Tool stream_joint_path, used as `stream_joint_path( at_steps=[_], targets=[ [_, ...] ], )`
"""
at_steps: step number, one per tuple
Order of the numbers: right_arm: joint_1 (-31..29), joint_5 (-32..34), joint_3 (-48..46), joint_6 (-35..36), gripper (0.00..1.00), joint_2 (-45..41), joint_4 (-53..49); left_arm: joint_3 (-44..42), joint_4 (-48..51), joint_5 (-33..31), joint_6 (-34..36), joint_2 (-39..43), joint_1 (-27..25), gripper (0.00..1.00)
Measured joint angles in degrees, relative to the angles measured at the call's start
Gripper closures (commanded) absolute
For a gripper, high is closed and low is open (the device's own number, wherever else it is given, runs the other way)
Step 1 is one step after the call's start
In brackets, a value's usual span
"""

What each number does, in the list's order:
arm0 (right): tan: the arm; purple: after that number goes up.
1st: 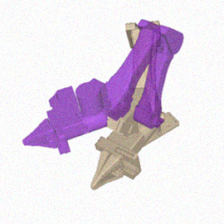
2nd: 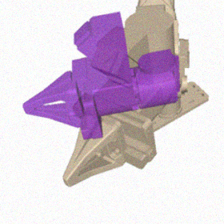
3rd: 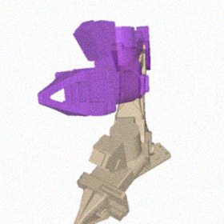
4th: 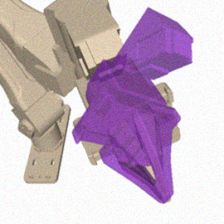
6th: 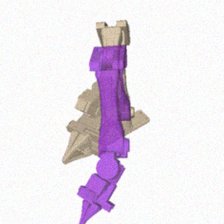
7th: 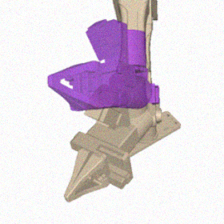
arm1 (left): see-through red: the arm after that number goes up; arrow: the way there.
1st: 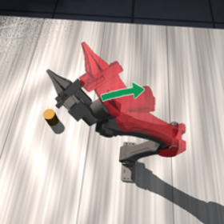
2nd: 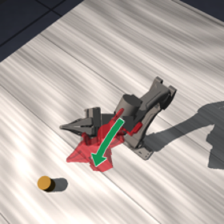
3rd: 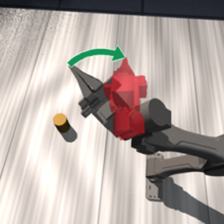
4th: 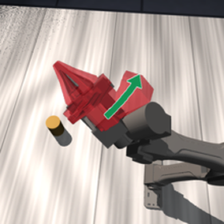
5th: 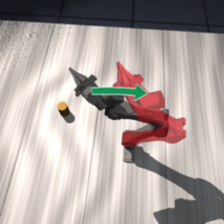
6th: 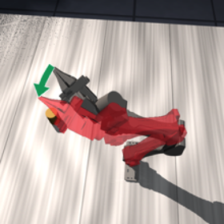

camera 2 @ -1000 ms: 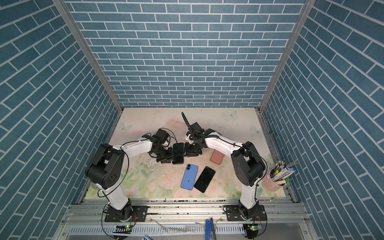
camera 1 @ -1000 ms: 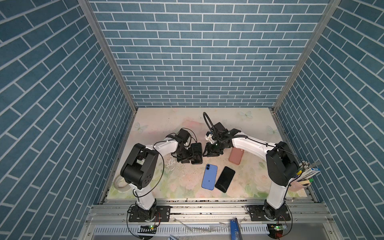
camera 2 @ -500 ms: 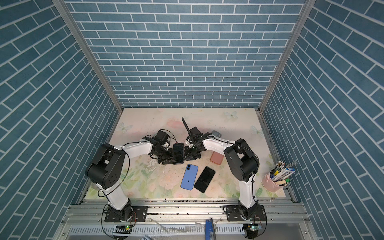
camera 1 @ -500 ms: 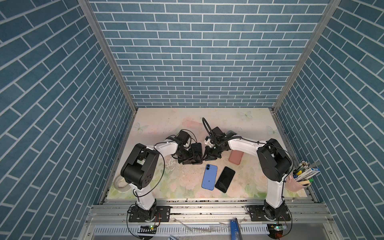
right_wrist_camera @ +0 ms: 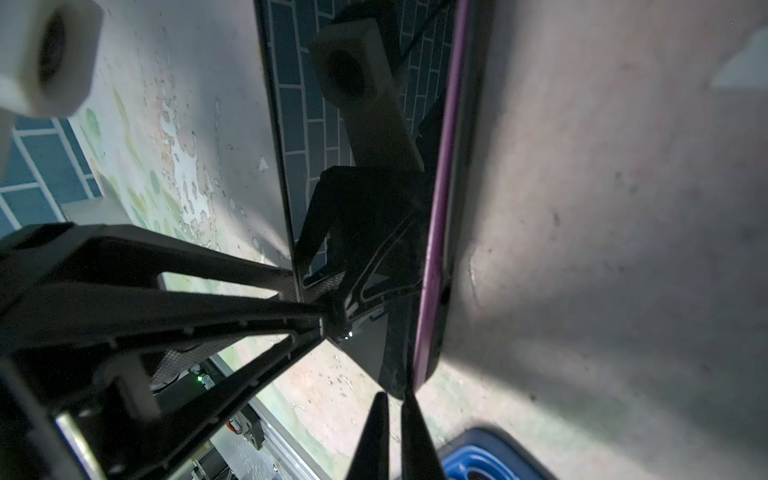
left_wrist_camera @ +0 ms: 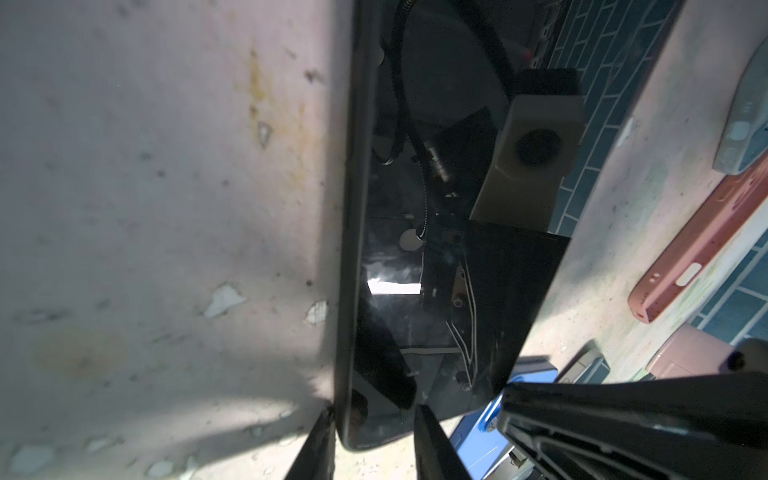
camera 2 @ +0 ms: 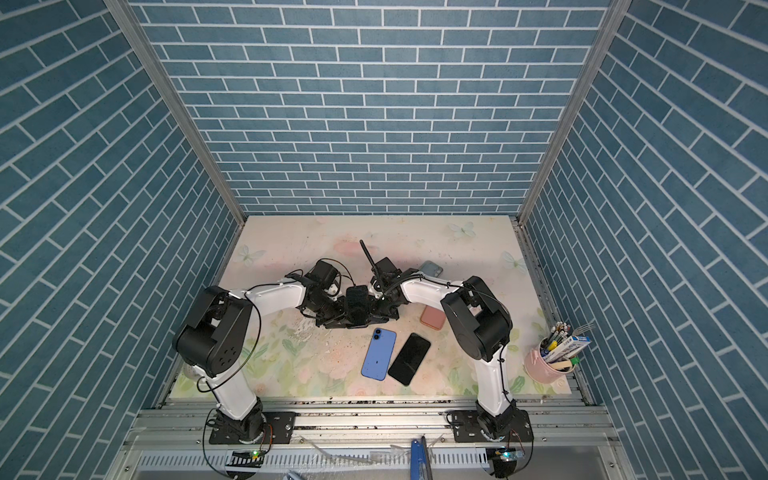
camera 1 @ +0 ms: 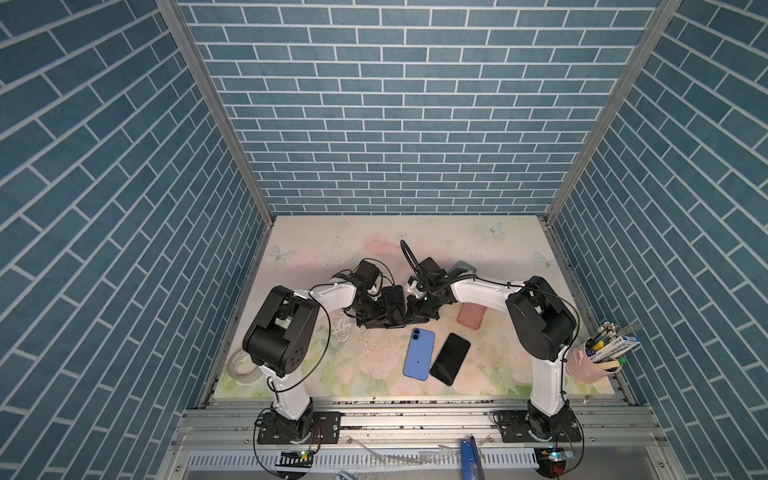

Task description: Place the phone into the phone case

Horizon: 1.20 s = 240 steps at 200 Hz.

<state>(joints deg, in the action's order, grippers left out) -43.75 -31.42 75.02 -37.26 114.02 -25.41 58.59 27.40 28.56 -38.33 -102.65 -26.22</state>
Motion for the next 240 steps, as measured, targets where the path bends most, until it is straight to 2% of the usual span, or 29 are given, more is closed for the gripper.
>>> stream_joint_path(
  at_steps=[21,51,129,189,240],
  targets=[
    [-0.55,0.0,0.0,-0.07,0.96,0.31,0.57,0.0,-0.02,0.04,0.35,-0.07,0.0,0.66],
    [-0.68,0.31,0.0,-0.28,0.96,0.37,0.72,0.0,0.02,0.17,0.55,-0.11,0.07,0.66],
    [-0.87,6.14,0.0,-0.39,0.8,-1.44,0.42,3.93,5.49,-2.25,3.72,-1.81,-0.28,0.65],
    [-0.66,7.82,0.0,-0.26,0.88,-1.51,0.11,7.15,7.89,-3.02,4.79,-4.04,-0.31,0.67],
    [-0.61,7.19,0.13,-0.35,0.89,-0.52,0.15,7.04,7.21,-2.56,4.9,-4.22,-0.22,0.72]
  ],
)
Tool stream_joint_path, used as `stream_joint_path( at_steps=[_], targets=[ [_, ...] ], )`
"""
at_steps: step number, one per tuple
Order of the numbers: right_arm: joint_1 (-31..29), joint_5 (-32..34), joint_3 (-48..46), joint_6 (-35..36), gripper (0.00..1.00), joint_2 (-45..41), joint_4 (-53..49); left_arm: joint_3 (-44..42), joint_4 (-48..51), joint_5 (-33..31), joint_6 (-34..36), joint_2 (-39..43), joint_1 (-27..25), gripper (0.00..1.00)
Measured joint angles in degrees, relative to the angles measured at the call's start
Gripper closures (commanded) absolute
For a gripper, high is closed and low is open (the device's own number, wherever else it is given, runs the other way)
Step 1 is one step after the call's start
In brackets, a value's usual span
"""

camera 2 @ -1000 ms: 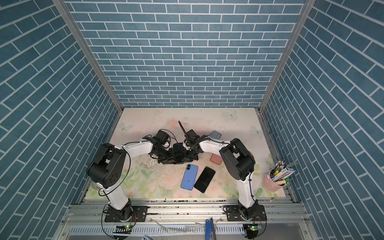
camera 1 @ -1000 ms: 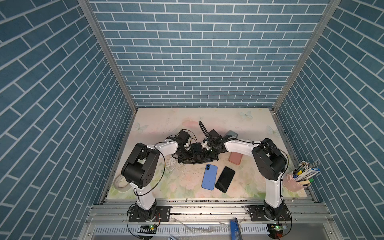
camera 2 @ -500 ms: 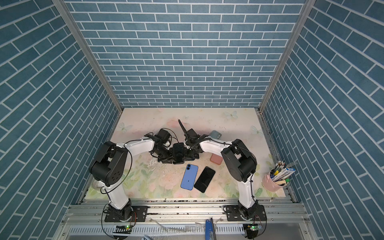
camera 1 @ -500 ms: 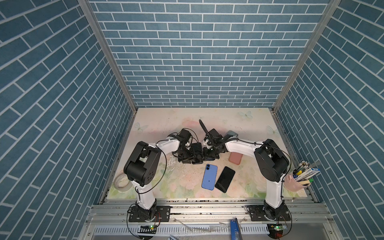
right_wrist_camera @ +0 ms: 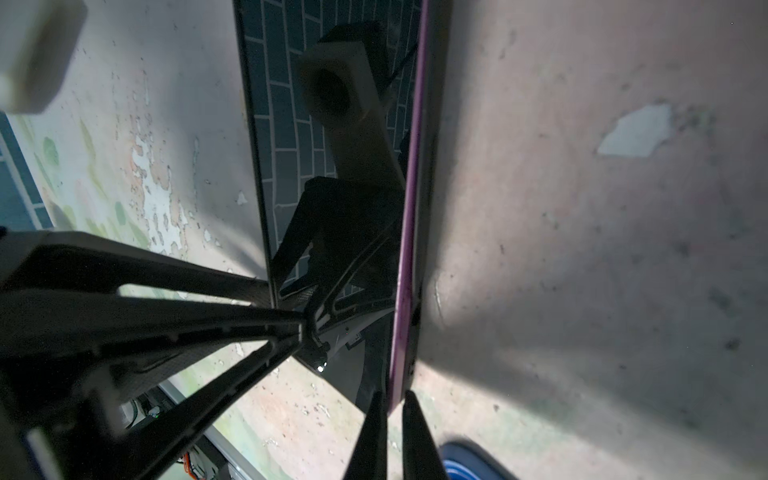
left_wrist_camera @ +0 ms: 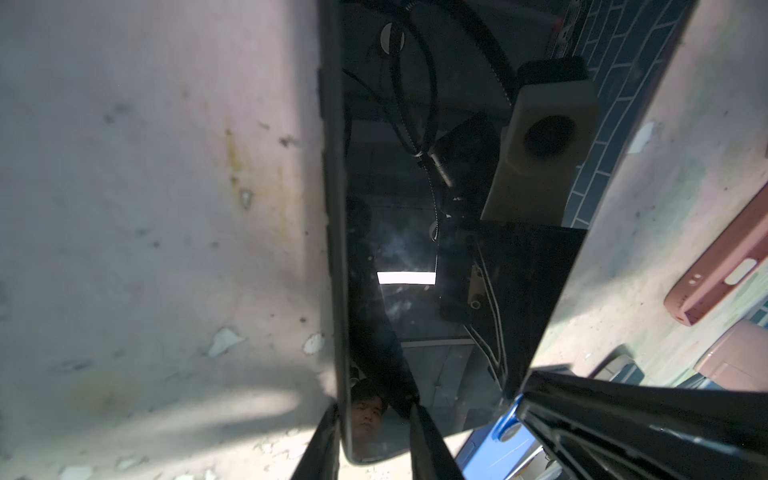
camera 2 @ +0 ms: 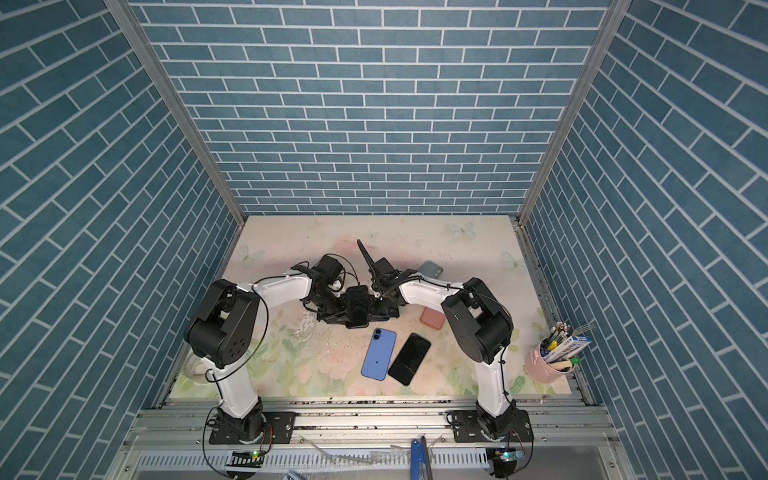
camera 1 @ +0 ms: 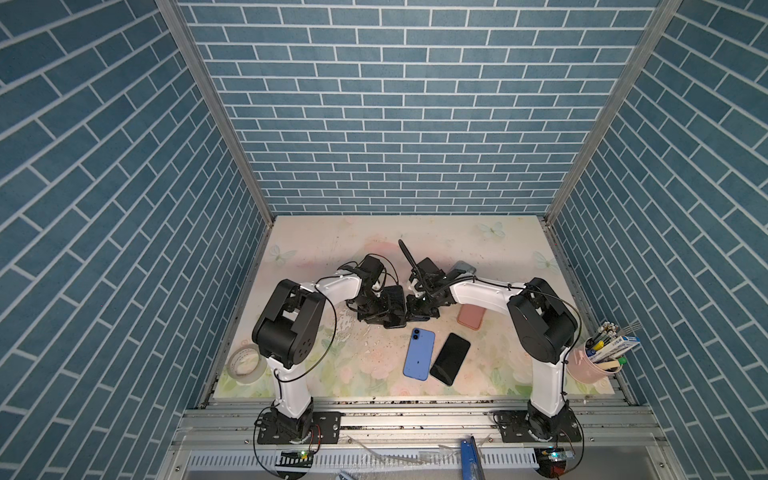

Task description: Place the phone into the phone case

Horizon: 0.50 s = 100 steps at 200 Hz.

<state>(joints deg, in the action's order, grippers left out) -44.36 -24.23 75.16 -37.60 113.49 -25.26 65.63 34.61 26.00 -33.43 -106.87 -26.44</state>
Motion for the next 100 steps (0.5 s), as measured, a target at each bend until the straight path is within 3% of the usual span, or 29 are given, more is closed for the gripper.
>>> stream_joint_path(
  at_steps=[100],
  targets=[
    [0.09,-1.46,3.04,-0.02,0.96,2.19,-3.17,-0.61,-0.96,1.57,-0.07,-0.17,0.61,0.72]
  ],
)
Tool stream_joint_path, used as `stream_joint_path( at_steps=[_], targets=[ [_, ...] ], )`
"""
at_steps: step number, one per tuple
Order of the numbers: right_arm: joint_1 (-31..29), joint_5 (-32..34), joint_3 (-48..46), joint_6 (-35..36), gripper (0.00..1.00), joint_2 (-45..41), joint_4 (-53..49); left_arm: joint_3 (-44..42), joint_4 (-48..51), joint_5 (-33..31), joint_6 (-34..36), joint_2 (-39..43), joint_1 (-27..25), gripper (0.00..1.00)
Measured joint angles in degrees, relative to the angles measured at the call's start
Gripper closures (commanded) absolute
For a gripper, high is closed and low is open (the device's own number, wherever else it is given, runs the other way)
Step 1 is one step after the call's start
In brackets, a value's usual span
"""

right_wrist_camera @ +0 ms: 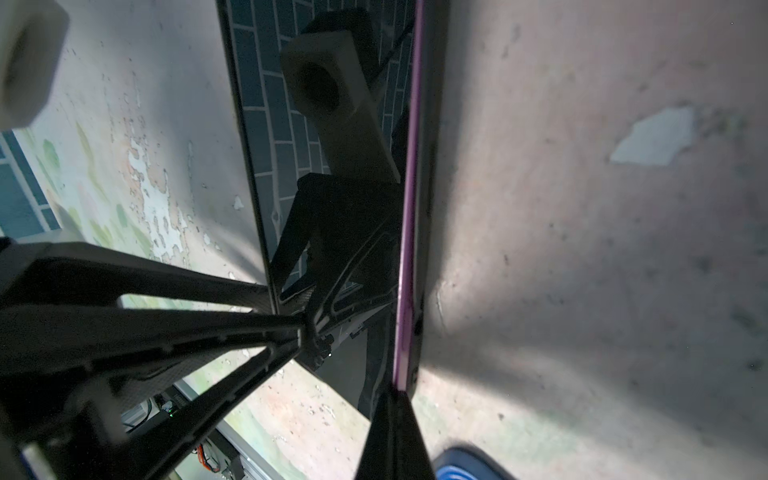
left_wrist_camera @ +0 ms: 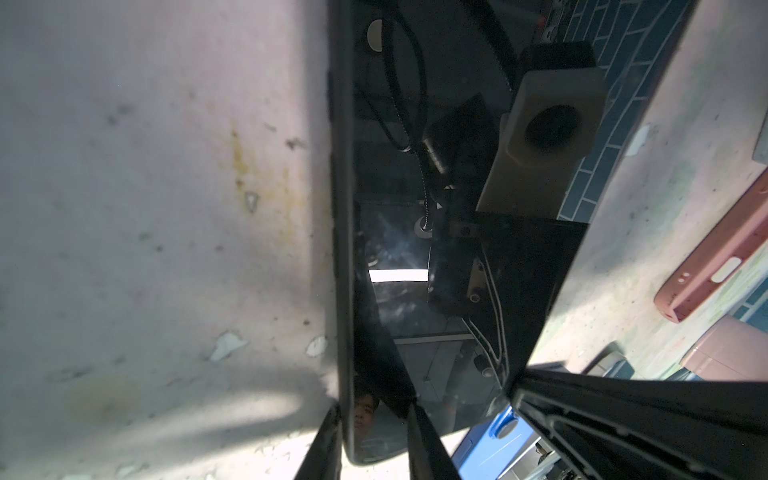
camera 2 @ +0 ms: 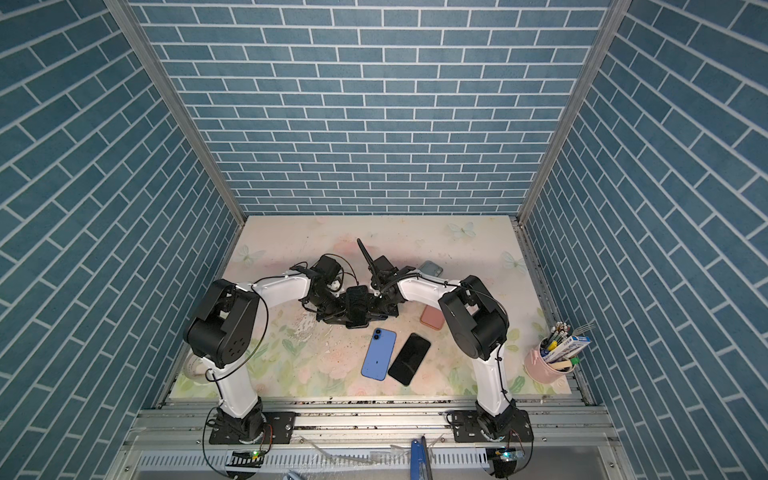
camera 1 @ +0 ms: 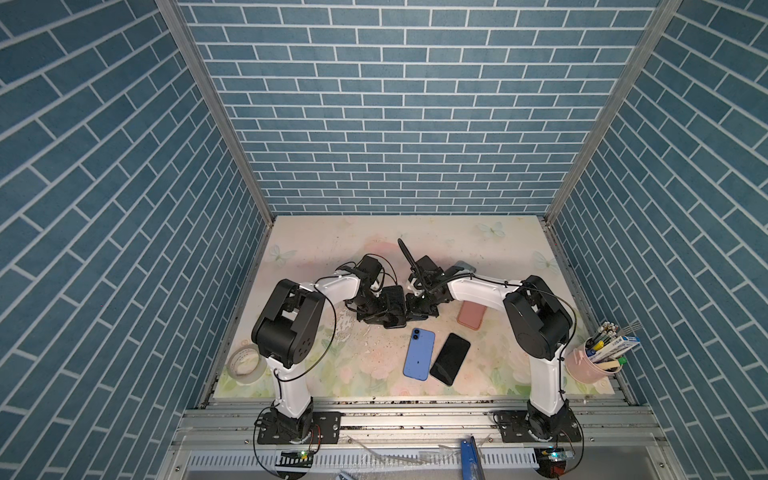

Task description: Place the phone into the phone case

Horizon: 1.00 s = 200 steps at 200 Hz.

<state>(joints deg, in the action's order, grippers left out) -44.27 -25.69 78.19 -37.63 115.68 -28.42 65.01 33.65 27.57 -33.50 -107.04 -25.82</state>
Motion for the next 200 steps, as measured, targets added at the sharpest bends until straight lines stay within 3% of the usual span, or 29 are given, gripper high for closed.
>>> stream_joint_path(
  at_steps=[200],
  targets=[
    [-1.62,3.26,0.5,-0.09,0.96,1.38,-1.53,-0.81,-1.2,1.01,-1.22,0.11,0.46,0.72]
  ],
)
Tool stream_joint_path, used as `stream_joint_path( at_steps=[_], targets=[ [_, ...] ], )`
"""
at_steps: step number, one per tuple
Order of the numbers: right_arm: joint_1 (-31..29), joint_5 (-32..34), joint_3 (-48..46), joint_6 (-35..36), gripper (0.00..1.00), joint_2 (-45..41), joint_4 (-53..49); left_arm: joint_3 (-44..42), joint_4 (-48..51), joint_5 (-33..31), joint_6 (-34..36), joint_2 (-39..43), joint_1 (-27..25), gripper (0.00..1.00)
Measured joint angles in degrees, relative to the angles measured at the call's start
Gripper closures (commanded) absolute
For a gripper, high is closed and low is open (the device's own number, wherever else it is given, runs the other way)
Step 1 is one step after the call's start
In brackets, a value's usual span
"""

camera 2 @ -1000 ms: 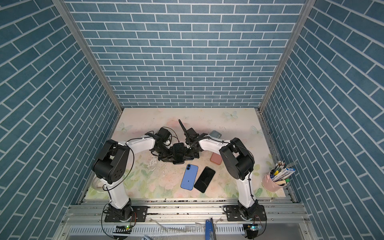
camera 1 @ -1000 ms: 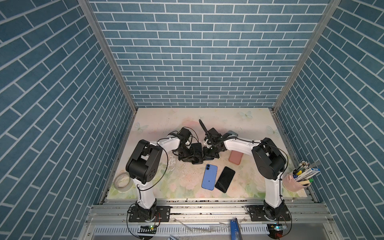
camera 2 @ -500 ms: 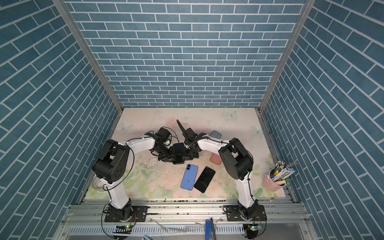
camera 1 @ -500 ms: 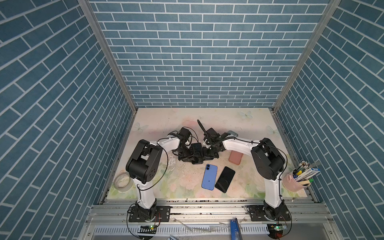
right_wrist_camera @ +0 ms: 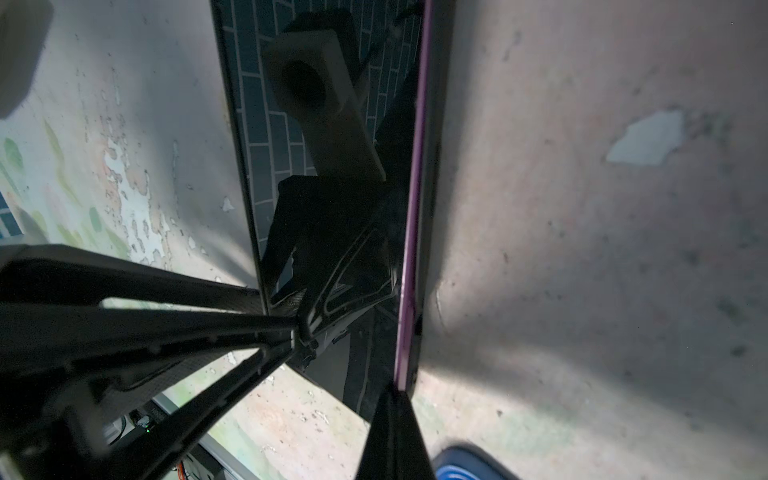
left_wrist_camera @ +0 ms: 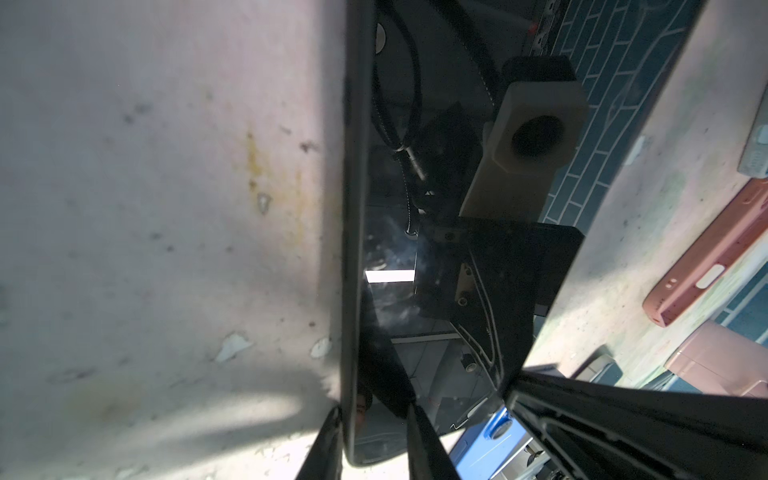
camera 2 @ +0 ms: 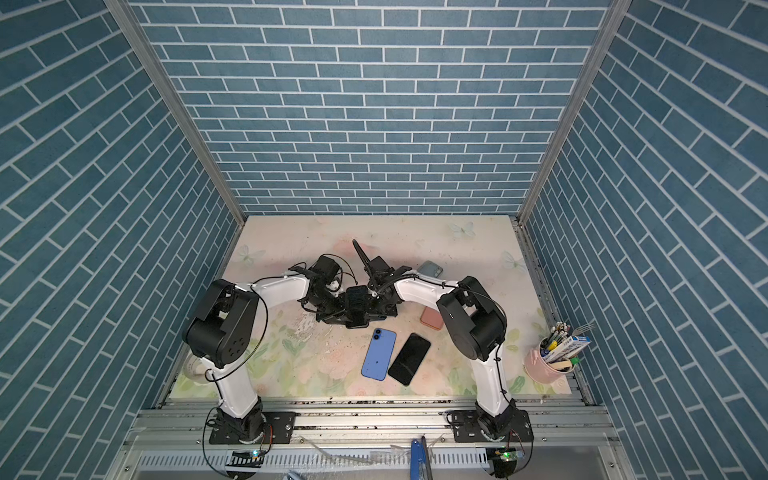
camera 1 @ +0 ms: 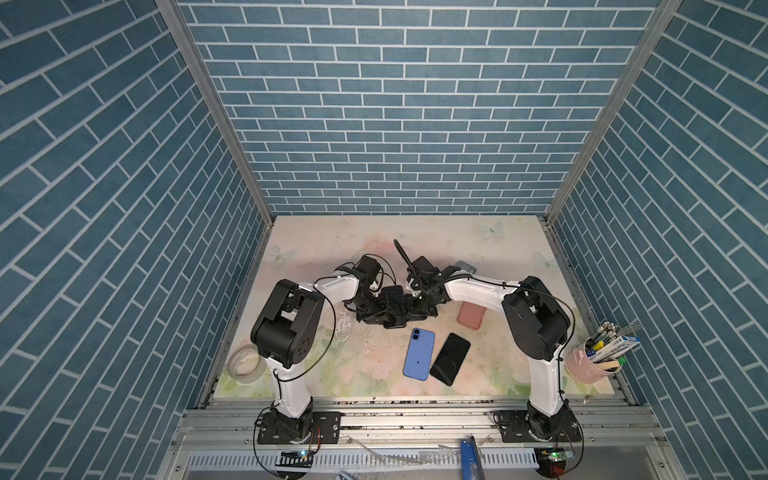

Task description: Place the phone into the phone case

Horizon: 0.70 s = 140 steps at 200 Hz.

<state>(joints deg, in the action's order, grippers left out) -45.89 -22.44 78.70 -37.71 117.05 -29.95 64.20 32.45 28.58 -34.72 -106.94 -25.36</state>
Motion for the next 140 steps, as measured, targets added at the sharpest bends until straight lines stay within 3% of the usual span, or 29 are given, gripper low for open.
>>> stream_joint_path(
  at_steps=[102,140],
  targets=[
    [0.17,-0.66,-0.33,-0.98,0.96,0.35,0.55,0.0,0.02,0.02,0.02,-0.07,0.0,0.72],
    [0.37,-1.79,-2.78,-1.7,0.81,-0.5,4.26,-0.09,0.02,-0.15,0.04,0.13,0.0,0.72]
  ],
)
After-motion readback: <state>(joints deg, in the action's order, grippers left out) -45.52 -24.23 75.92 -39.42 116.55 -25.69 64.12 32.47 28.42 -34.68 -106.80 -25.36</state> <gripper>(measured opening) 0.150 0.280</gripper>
